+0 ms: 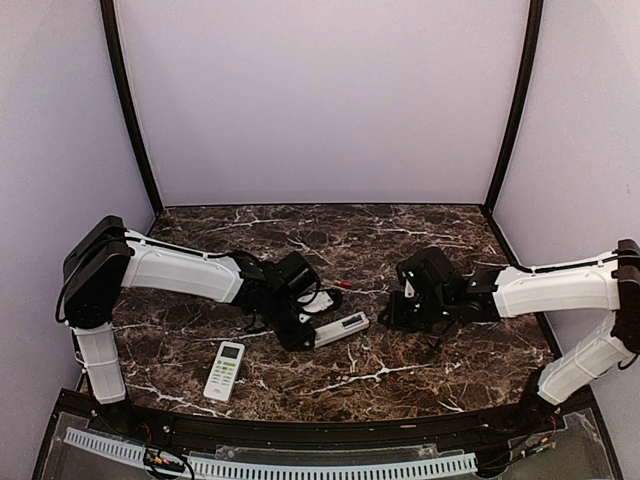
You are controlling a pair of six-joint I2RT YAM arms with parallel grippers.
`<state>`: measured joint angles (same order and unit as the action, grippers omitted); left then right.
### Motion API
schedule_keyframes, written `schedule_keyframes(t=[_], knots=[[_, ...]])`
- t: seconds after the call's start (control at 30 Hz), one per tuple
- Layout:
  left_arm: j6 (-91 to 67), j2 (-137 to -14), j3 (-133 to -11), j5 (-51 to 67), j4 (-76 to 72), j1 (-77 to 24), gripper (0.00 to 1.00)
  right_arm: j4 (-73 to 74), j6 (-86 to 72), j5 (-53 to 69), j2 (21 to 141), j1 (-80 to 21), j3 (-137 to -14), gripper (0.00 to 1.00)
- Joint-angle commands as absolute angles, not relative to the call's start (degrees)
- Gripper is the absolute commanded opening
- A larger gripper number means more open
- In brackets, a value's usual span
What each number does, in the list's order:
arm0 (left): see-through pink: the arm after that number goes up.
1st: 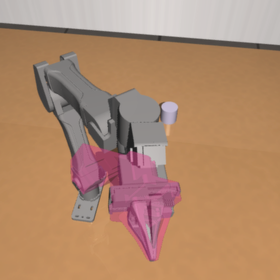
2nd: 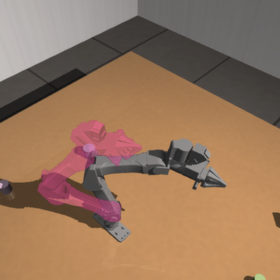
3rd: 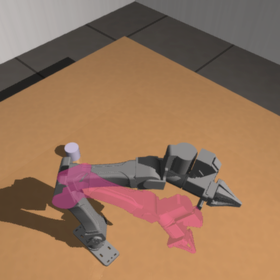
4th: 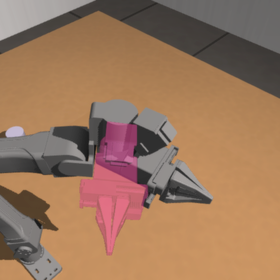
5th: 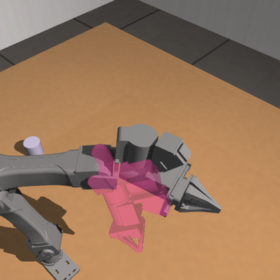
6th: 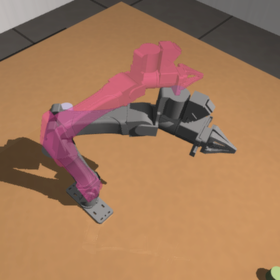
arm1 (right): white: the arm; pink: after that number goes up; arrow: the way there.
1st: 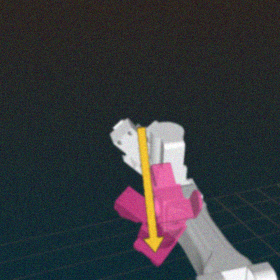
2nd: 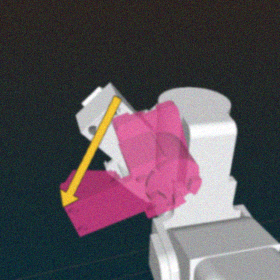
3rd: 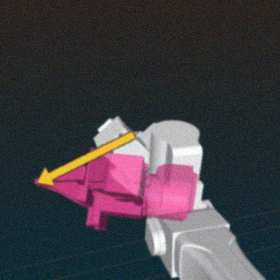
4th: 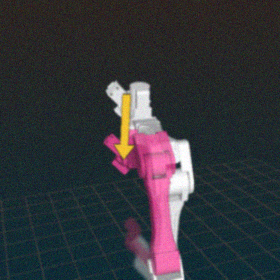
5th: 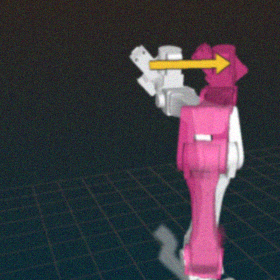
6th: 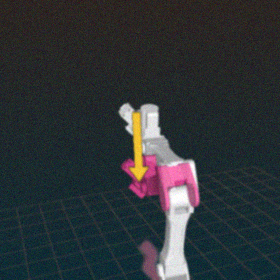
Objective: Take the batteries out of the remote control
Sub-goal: Hold the remote control without the battery cover at the center of the board.
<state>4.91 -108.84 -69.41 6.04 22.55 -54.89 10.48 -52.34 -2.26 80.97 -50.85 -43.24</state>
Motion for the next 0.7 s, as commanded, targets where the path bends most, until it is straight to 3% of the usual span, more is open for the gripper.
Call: schedule_keyframes(t=[0.0,0.67], knots=[[5.43,-109.31,-70.22,6.26,24.92,-55.57,0.25,8.68,-51.77,-3.14,77.74,-50.49,-44.08,0.0],[5.13,-109.51,-70.61,3.55,25.47,-55.79,0.22,14.1,-51.76,-2.57,80.79,-50.65,-45.19,0.0]])
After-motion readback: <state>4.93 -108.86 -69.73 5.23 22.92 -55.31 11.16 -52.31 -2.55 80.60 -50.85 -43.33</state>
